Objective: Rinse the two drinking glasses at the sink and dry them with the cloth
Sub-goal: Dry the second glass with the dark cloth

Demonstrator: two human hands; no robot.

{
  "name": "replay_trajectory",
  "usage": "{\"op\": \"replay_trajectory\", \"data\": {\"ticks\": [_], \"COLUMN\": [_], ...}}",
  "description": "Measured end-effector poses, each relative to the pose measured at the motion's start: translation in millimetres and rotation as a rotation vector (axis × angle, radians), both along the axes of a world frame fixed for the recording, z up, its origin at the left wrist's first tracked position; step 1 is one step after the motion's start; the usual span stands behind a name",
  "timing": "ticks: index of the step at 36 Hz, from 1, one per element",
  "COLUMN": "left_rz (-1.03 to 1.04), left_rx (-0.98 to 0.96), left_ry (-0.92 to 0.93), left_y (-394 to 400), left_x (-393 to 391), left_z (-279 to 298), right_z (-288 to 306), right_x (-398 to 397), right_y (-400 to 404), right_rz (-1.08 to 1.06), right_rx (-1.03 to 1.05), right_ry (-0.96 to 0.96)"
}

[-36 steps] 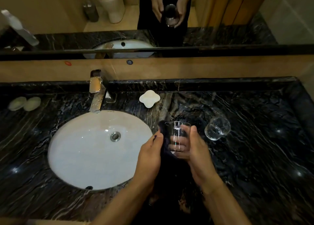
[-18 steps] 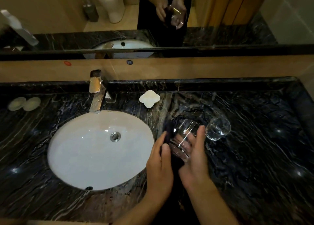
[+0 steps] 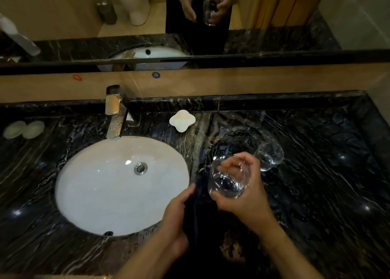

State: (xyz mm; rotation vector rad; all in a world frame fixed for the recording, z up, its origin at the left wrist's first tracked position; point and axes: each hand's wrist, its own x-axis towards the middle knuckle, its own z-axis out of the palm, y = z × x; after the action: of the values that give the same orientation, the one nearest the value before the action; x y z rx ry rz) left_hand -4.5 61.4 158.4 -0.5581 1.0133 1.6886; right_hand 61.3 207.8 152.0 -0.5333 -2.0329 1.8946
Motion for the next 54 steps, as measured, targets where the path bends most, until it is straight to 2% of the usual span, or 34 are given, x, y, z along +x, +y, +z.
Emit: {"op": "replay_trajectory", "data": {"ticks": [3,9,14,18,23,30,33,37,40,46,50,52,54], "left_rz": [0.037,-0.009,-0.033,-0.002,-0.116,-0.255,-0.248,-0.078,0.019,0.104,0.204,0.166,0.039], "left_rx": [0.036,0.117,0.099,0.106,0.103,-0.022,-0.111,-0.307,-0.284,-0.327,-0.273,-0.272,-0.391], "left_ry": [0.023,-0.145,-0.138,-0.097,-0.132,-0.146,-0.066,0.061,0.15,0.353,0.355,0.422,0.579], "left_y": [7,8,-6,7,10,-10,-17,-22,-15,16,30,36,40], "left_x": [-5,9,5,-7,-5,-17,-43,-102,-147,-225,-233,-228,-217], "left_z": [6,0,-12,-7,-16,-33,-34,-40,-36,-42,-34,-38,-45], "right_z": [2,3,-8,-12,-18,-29,-39,-48,-50,-59,-61,-63,-68], "right_x": [6,1,12,16,8,8,19,31,33,39,49,54,60], "right_y": [-12,-10,9,-6,-6,32,42,46,46,48,45,43,41], "right_rz": [0.008,-0.076,-0.057,-0.019,-0.055,-0.125,-0.19,-0.244,-0.311,-0.333,-0.355,-0.37,-0.395], "right_rx": [-0.005,-0.006,0.024,-0.054,-0.057,0.028,-0.043,-0.09,-0.14,-0.048,-0.041,-0.052,-0.065], "right_ry": [0.039,0.096,0.07,0.061,0.056,0.022,-0.016,-0.07,-0.091,-0.13,-0.156,-0.176,-0.191]}}
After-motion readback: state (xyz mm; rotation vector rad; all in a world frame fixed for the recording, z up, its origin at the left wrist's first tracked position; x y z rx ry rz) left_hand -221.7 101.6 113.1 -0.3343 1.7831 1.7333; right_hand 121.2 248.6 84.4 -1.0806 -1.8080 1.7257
